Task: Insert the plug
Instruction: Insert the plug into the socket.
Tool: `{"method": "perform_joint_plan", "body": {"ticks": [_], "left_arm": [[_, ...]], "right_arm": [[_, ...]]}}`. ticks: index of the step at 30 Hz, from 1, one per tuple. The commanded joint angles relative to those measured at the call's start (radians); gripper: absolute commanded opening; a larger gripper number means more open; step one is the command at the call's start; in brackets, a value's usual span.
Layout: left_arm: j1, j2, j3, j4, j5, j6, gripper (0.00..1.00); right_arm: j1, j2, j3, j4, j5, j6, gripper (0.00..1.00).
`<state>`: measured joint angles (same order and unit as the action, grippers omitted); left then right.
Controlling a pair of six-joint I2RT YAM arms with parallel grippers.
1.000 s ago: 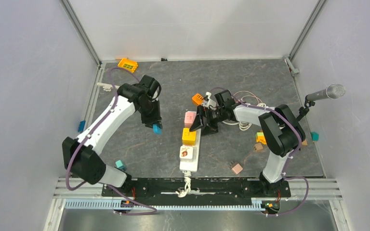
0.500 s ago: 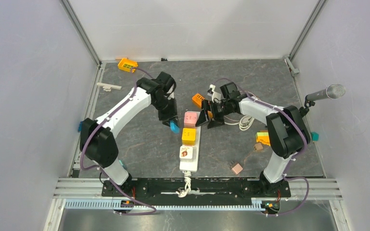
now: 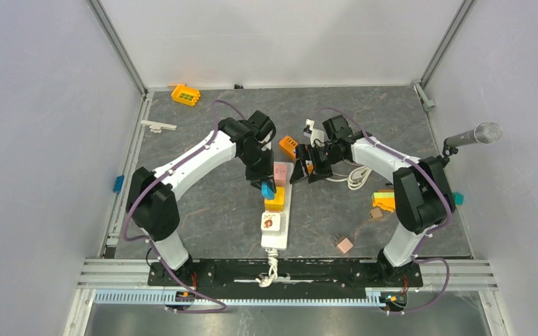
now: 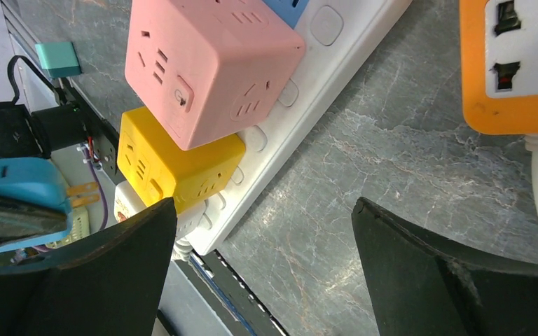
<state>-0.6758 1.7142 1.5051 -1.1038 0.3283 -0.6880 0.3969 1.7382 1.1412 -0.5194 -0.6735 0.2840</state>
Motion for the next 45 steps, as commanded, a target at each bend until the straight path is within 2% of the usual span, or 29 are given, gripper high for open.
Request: {"method": "perform_joint_plan", "body": {"ticks": [1,15,35,45], "left_arm": [[-0.004,0.029,0.035,0.021,-0.022,0.011,0.02],[-0.016,0.086,0.061,0.019,-0.062,0.052,0.02],[-0.030,0.120,0.045,-0.001,-0.121,0.066,0.02],[-0.050,0.182,0.128,-0.038,-0.149,0.054,0.02]], "right_arm": [[-0.004,-0.008,0.070,-0.046,0.031,-0.056,0.98],[-0.004,-0.051,-0.003,-0.031,0.050,-0.059,0.98],[-0.005,-0.066,-0.014,-0.056,0.077,-0.079,0.98],[-0.004,-0.061,-0.003,-0.062,0.090,-0.084,0.98]]}}
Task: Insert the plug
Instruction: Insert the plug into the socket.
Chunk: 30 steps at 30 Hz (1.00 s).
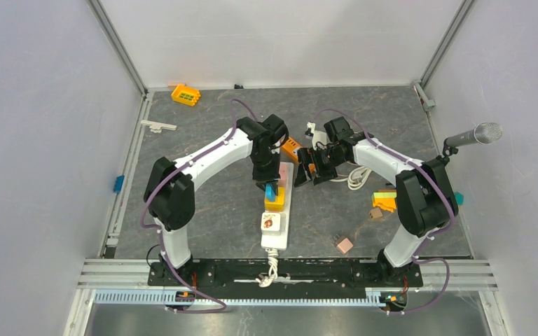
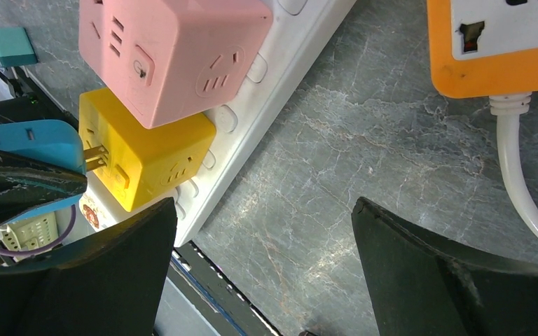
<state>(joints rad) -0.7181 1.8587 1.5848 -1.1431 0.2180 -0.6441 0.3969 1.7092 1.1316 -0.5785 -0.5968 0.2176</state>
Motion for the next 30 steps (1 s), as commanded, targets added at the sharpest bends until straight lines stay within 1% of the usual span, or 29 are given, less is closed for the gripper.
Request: {"method": "perform_joint_plan", "body": {"ticks": [1,5,8,19,30], "left_arm": [[-0.008,0.044,0.059,-0.008,-0.043,0.007,0.02],[-0.018,0.078,0.113,-0.081,-0.098,0.010,0.02],[-0.023,0.089,0.129,-0.105,-0.124,0.011,0.02],[-0.046,0.109,0.124,-0.105,-0.156,-0.007,0.02],[-0.084,0.121,0.059,-0.078,-0.202,-0.048,0.02]], "right_arm": [[-0.004,-0.032,0.007,-0.003,0.014,-0.018,0.98],[-0.005,-0.029,0.014,-0.009,0.018,-0.017,0.98],[-0.004,-0.025,0.021,-0.012,0.019,-0.019,0.98],[-0.003,-0.016,0.027,-0.013,0.019,-0.015,0.98],[-0.004,-0.013,0.042,-0.020,0.013,-0.012,0.98]]}}
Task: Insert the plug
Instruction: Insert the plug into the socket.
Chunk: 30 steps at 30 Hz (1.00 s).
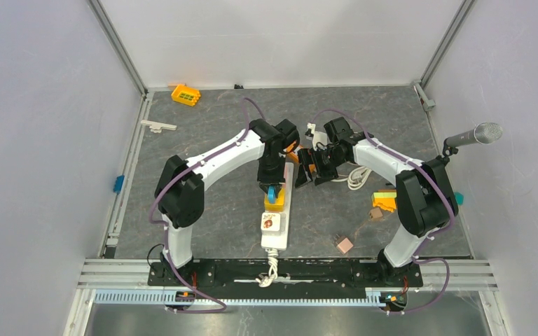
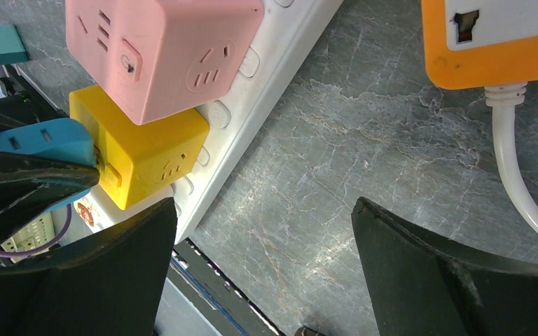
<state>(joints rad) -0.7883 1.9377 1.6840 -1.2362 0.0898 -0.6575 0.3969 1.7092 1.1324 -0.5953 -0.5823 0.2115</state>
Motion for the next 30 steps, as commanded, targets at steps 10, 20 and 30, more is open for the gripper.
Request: {"method": "perform_joint_plan", "body": {"ticks": [10,20,30], "left_arm": [[-0.019,0.053,-0.094,0.015,-0.179,-0.041,0.02],[-0.020,-0.003,-0.052,0.008,-0.243,-0.040,0.05],[-0.020,-0.063,0.069,-0.031,-0.222,-0.037,0.53]], "right_arm": [[-0.004,-0.012,0.038,-0.001,-0.007,-0.010,0.98],[-0.005,-0.014,0.045,0.001,-0.013,-0.002,0.98],[-0.004,-0.005,0.065,0.005,-0.018,0.006,0.98]]}}
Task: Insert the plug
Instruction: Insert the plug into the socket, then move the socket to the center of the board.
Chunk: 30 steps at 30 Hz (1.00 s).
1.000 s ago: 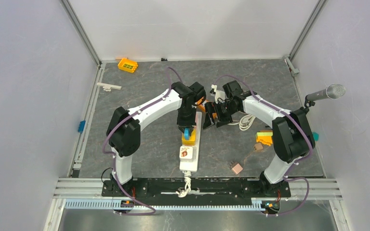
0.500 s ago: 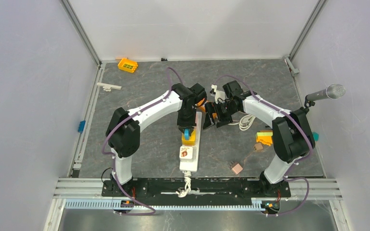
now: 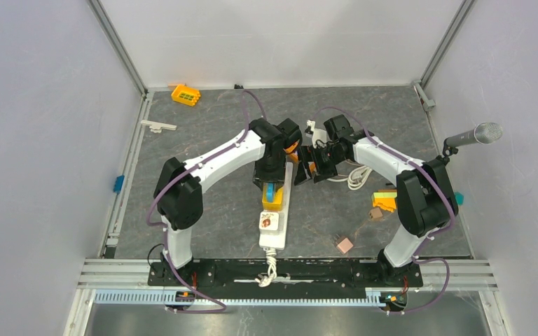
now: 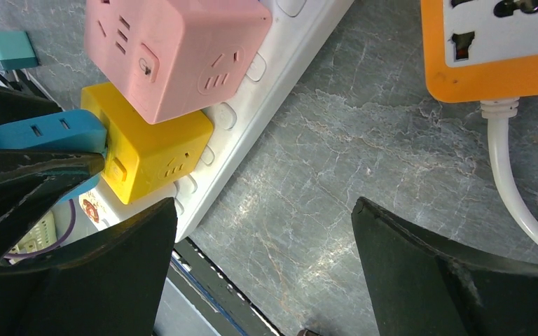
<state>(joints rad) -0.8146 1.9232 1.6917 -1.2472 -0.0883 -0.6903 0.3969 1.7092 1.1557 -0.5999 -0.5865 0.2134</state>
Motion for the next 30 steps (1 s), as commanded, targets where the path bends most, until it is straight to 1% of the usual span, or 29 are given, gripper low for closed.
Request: {"method": "perform_joint_plan", "body": {"ticks": [1,3,6,11,14,19,22,30], "left_arm": [[0.006,-0.052,0.065,-0.021,-0.036,-0.005,0.56],[0.006,-0.060,0.071,-0.021,-0.024,-0.006,0.58],[0.006,-0.073,0.069,-0.024,-0.018,-0.006,0.58],[0.007,-0.078,0.061,-0.026,-0.014,0.001,0.55],[0.006,-0.070,0.059,-0.024,-0.004,0.009,0.47],[0.006,-0.057,0.050,-0.021,0.002,0.022,0.27],[0.006,-0.057,0.031,-0.016,0.008,0.023,0.18],[0.006,-0.075,-0.033,0.017,0.020,0.004,0.05]], "right_arm": [[-0.004,-0.004,0.041,0.011,-0.012,0.005,0.98],[-0.004,-0.005,0.040,0.014,-0.012,0.006,0.98],[-0.004,-0.003,0.040,0.017,-0.010,0.009,0.98],[-0.004,0.001,0.042,0.018,-0.010,0.013,0.98],[-0.004,0.001,0.047,0.018,-0.010,0.008,0.98],[-0.004,0.004,0.052,0.016,-0.009,0.007,0.98],[-0.004,0.009,0.053,0.017,-0.009,0.006,0.98],[-0.004,0.013,0.058,0.018,-0.004,0.004,0.98]]}}
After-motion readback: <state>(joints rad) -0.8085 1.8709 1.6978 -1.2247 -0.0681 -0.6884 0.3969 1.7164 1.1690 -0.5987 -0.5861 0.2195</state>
